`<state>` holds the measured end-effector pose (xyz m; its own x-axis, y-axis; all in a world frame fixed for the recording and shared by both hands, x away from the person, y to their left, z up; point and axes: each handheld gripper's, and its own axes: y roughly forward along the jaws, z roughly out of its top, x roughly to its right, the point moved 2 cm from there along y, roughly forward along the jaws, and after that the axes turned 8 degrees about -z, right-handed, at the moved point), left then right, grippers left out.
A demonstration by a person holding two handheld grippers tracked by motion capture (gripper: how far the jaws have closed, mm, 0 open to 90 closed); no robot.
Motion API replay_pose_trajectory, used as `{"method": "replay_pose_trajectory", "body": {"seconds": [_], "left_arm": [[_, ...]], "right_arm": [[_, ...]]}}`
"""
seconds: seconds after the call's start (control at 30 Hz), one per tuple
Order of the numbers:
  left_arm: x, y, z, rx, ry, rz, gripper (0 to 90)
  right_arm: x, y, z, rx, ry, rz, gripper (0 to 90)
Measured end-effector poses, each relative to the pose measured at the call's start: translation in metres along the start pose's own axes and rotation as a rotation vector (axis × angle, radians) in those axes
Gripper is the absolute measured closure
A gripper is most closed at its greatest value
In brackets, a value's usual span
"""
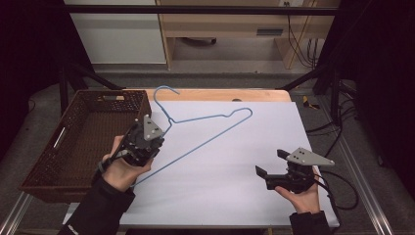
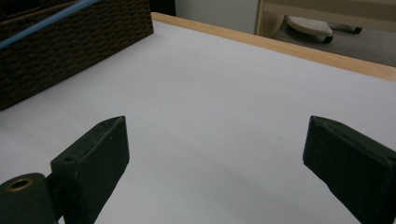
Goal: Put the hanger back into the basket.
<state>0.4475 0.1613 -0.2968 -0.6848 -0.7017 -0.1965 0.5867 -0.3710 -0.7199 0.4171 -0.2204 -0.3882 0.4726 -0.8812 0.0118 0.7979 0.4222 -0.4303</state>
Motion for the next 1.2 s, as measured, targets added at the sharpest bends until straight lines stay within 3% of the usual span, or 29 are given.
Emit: {"method": "replay_pose_trajectory", "body": {"seconds": [0.27,0.47,0.6,0.63,0.87,1.2], "left_arm": [[-0.039,-0.024,0.001,0.015,-0.059,0.025,86.8],[-0.055,-0.039,-0.002,0.029,-0.086,0.039,86.8],[-0.065,-0.051,-0.005,0.044,-0.105,0.070,86.8],[-0.071,-0.056,-0.007,0.069,-0.120,0.083,86.9],[-0.094,-0.070,-0.019,0.054,-0.164,0.135,86.8],[-0.123,-0.078,-0.038,0.030,-0.211,0.190,86.8]], "right_arm": [[0.002,0.001,-0.002,-0.004,0.011,-0.002,7.4],[0.004,0.002,-0.003,-0.004,0.014,-0.008,7.2],[0.004,0.002,-0.003,-0.005,0.013,-0.009,7.1],[0.004,0.002,-0.003,-0.006,0.017,-0.008,7.0],[0.005,0.003,-0.005,-0.009,0.015,-0.013,6.8],[0.006,0.004,-0.005,-0.011,0.015,-0.015,6.5]]}}
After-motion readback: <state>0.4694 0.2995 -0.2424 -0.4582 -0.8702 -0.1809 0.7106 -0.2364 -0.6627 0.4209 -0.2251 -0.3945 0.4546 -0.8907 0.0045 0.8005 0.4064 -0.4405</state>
